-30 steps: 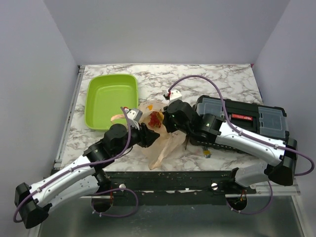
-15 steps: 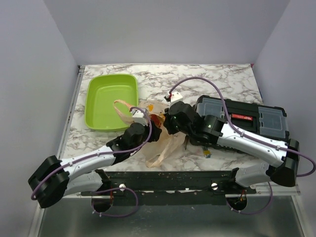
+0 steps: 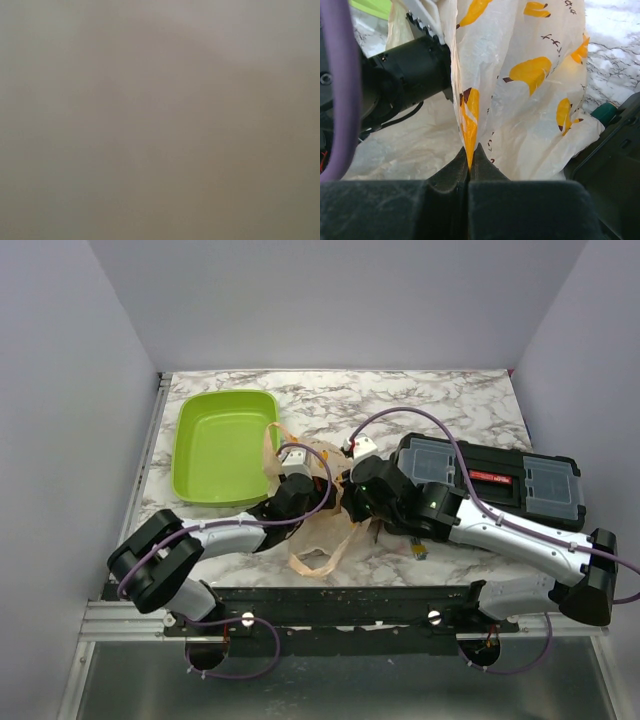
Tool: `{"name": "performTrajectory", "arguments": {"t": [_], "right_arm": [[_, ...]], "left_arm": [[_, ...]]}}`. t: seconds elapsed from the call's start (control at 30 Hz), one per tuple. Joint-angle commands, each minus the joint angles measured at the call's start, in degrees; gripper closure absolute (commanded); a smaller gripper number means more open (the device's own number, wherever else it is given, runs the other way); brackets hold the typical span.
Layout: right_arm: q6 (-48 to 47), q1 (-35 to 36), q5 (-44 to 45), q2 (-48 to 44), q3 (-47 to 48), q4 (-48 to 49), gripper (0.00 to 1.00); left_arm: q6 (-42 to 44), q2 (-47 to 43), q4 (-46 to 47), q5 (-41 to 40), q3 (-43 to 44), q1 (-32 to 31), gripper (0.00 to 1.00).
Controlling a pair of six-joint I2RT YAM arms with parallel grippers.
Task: Take the fake fruits out of the plastic bag
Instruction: Take out the fake fruit from the plastic bag.
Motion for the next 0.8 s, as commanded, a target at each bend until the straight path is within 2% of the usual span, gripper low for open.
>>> {"name": "performTrajectory", "arguments": {"t": [0.0, 0.1, 0.23, 0.33, 0.37, 0.4, 0.43, 0.5, 0.63, 0.7, 0.77], "right_arm": [[-0.6, -0.2, -0.8, -1.0, -1.1, -0.1, 0.99], [-0.7, -0.2, -0.9, -0.9, -1.2, -0.1, 0.99], [-0.8, -0.2, -1.5, -0.6, -1.6, 0.7, 0.99], [-0.4, -0.2, -1.5, -0.6, -1.9, 1.3, 0.99], [-0.3, -0.2, -1.7, -0.7, -2.1, 1.5, 0.99], [0.0, -0.2, -1.8, -0.9, -2.2, 1.7, 0.99], [0.2, -0.2, -2.0, -1.2, -2.5, 1.8, 0.99], [0.4, -0.2, -2.1, -1.7, -3.0, 1.8, 0.99], [0.8, -0.2, -0.8, -3.0, -4.6, 1.9, 0.99], [0.9, -0.2, 0.5, -3.4, -5.3, 1.8, 0.99], [0.8, -0.2, 2.5, -3.3, -6.1, 1.7, 0.99]], "left_arm": [[1.4, 4.0, 6.1, -4.3, 1.5, 2.0, 0.33], [1.6, 6.9, 8.9, -5.1, 2.0, 3.1, 0.34], [1.4, 13.5, 12.3, -4.2, 4.6, 3.9, 0.23], [0.2, 17.0, 18.0, -4.5, 4.5, 3.9, 0.26], [1.5, 17.7, 20.1, -4.2, 4.3, 3.9, 0.31], [2.2, 18.1, 20.2, -4.5, 4.8, 3.9, 0.41], [3.0, 18.7, 19.2, -5.0, 5.7, 3.9, 0.51], [3.2, 19.1, 15.3, -6.1, 8.0, 4.0, 0.63], [7.0, 18.5, 14.7, -2.1, 8.8, 4.1, 0.94], [8.0, 16.2, 13.3, 0.2, 8.1, 4.2, 1.00], [8.0, 11.3, 10.8, 2.3, 6.4, 4.2, 1.00]]}}
